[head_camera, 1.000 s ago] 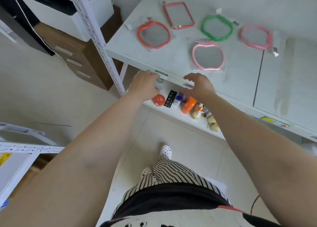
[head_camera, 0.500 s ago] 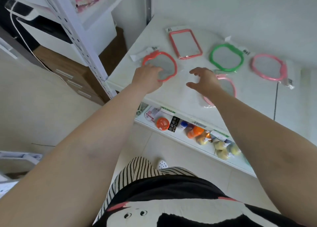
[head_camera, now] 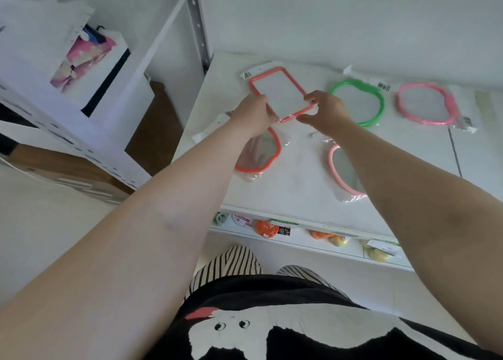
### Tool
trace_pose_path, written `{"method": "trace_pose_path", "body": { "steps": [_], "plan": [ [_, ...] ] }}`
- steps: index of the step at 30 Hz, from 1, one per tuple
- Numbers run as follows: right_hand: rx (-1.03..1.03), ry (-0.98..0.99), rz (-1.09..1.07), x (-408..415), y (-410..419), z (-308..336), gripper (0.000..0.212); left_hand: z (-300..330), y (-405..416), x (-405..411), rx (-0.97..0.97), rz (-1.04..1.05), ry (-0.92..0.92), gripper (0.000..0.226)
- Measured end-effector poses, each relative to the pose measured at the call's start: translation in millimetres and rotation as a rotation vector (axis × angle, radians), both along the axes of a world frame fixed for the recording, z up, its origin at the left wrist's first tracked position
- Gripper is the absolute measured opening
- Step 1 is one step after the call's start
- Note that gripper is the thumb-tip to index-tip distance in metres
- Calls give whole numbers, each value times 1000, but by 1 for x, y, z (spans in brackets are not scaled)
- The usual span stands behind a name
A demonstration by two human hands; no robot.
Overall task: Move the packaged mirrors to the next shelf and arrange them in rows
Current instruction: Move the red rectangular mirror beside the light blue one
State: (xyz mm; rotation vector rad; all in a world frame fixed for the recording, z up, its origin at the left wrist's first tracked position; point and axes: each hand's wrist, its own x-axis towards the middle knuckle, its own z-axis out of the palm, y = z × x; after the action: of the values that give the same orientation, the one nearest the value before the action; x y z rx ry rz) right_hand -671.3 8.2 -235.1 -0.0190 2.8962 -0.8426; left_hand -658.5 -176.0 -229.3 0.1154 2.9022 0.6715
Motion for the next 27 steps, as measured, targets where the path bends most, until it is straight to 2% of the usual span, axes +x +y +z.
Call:
{"method": "trace_pose_path", "body": {
  "steps": [9,16,20,24,26,27],
  "plan": [
    [8,-36,-66,-60,-3,-52,59,-59,21,-50,237,218,-68,38],
    [48,3,-220,-84,-12,-72,54,-76,40,-79,296,378,-38,48],
    [-13,-70,-343,-84,-13,-68,51,-76,38,-83,550,522,-107,46],
    [-215,-140,-419,-69,-10,-55,22,-69,27,-77,827,608,-183,26],
    [-268,-177,-446,-57,-8,-42,24,-56,22,-69,917,626,-208,13],
    [-303,-186,-456,-49,-6,-34,19,-47,20,-63,935,630,-216,20]
  ]
}}
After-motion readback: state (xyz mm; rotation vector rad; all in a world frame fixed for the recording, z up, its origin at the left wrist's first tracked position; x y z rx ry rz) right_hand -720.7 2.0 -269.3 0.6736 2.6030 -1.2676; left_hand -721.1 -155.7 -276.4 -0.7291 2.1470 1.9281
